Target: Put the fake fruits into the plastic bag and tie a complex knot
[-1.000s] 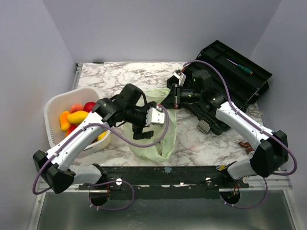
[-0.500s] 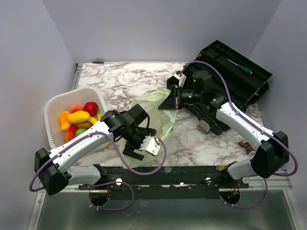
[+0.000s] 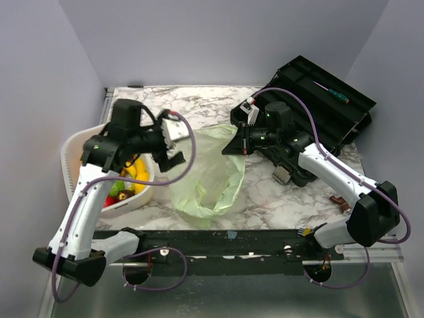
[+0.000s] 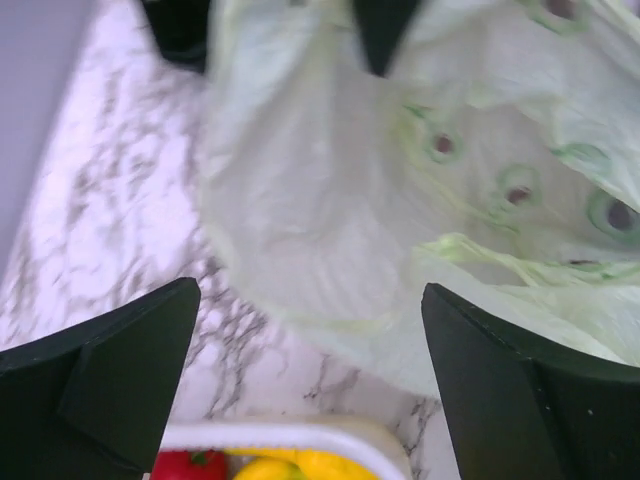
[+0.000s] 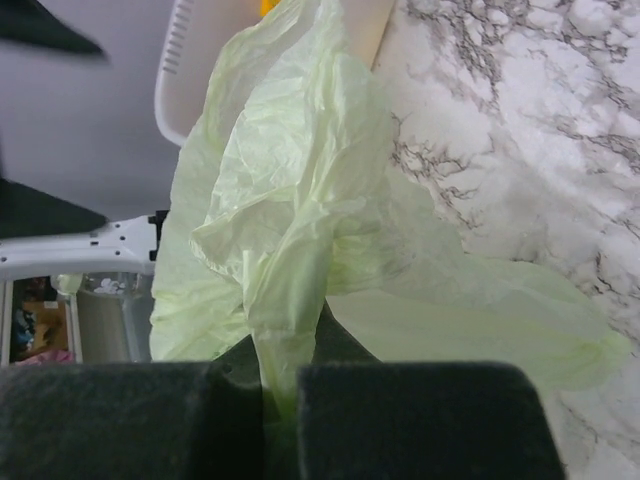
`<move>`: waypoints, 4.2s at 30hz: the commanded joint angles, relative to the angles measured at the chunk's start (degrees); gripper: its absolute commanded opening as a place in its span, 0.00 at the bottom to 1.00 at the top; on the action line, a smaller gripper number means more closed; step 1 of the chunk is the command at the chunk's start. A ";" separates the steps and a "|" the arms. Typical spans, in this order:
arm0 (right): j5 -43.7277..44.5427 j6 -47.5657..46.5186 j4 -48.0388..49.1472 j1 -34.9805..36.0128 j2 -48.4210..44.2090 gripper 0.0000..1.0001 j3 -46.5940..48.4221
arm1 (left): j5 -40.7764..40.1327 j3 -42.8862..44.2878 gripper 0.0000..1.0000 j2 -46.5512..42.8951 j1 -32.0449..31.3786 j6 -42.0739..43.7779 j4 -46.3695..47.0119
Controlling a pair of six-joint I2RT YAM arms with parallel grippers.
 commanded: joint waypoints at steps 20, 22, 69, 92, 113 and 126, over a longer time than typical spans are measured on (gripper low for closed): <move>2.61 -3.18 -1.70 -1.14 0.88 0.01 -0.27 | -24.62 -22.41 0.95 12.75 45.84 32.61 21.54; 2.42 -3.11 -1.93 -1.22 0.83 0.01 -0.19 | -25.85 -22.37 0.94 15.83 46.09 33.18 24.77; -0.04 -3.04 1.35 -1.67 1.60 0.01 -1.15 | 1.57 -29.17 0.22 -3.18 -7.47 -29.20 45.15; -1.05 -4.41 3.51 -2.11 1.68 0.01 -2.34 | 4.79 -7.21 0.99 -2.81 5.06 -32.49 20.32; -1.56 -4.74 3.70 -2.13 0.49 0.01 -3.60 | -11.63 -10.04 0.78 18.58 50.16 -20.62 23.88; -1.42 -4.54 3.81 -2.18 1.61 0.01 -3.17 | -11.21 -6.96 0.78 32.35 47.75 -24.68 30.78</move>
